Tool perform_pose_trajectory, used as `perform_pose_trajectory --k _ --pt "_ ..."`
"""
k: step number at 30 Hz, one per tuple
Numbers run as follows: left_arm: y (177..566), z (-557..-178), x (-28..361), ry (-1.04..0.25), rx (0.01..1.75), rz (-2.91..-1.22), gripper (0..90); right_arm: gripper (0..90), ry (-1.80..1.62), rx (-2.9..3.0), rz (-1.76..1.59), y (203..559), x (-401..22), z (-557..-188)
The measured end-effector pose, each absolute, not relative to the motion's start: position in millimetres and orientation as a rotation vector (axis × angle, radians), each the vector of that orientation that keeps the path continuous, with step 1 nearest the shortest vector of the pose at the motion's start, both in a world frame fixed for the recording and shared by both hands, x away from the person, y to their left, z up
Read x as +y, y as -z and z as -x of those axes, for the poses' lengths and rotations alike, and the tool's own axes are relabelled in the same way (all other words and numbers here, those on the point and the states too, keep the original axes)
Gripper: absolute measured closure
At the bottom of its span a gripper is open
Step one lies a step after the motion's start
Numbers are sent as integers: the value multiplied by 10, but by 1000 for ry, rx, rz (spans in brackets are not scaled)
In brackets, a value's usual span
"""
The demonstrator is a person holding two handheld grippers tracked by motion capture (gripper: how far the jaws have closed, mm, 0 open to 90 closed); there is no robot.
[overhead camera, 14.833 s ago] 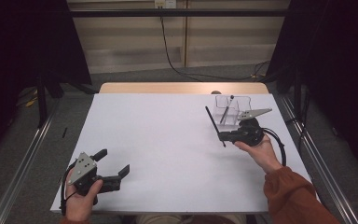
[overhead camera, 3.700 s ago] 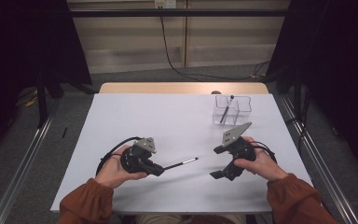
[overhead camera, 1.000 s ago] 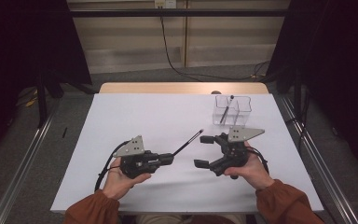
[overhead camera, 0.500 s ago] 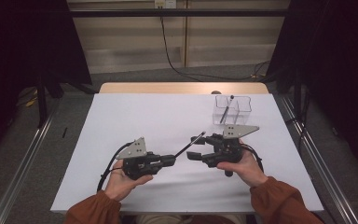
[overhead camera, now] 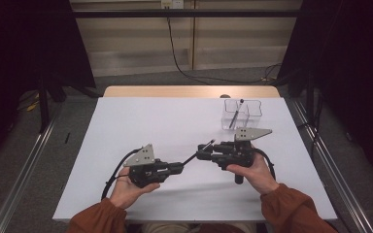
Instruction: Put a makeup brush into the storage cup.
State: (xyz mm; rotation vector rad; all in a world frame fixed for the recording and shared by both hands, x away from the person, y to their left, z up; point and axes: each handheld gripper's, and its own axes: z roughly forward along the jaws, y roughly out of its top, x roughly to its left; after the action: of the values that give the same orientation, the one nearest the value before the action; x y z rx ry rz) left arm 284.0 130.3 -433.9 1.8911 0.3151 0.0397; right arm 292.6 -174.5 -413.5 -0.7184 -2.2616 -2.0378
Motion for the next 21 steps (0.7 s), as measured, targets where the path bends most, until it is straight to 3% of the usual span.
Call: perform_pose_trajectory --k 8,21 --pt "4370 -2829 1285 -49 305 -1907 841 788 2014 -2219 710 4151 -1743 -2937" --pt "4407 -2834 1256 -58 291 -1923 839 826 2002 -2186 697 4141 -1719 -2932"
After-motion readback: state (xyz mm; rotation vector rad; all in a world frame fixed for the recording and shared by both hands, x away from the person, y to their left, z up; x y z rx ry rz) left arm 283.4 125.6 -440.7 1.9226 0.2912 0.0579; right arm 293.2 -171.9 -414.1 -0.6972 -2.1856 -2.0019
